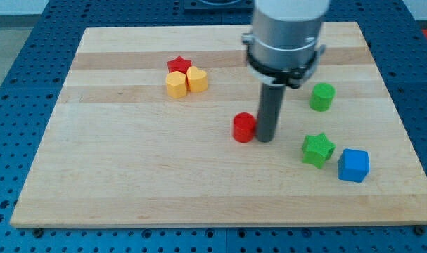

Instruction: Push the red circle into the yellow blocks at their bottom

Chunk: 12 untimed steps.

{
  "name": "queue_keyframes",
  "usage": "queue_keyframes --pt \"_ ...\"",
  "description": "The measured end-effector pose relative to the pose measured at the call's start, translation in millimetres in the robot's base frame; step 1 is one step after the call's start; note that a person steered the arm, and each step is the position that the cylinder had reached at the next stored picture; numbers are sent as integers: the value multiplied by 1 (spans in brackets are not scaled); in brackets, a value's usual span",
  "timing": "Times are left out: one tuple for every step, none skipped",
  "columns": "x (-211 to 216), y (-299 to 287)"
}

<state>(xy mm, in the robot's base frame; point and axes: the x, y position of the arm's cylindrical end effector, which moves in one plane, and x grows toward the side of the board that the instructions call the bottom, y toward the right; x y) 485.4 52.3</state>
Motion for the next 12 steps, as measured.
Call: queue_keyframes --pt "0 -31" --pt "0 -47" --pt "-3 -61" --pt "-15 -65" --pt "-30 -65" --pt "-47 -72" --pt "-50 -82" --pt "-36 -91" --pt "-26 -118" --pt "-36 -126" --pt "-43 -126" --pt "-43 -124"
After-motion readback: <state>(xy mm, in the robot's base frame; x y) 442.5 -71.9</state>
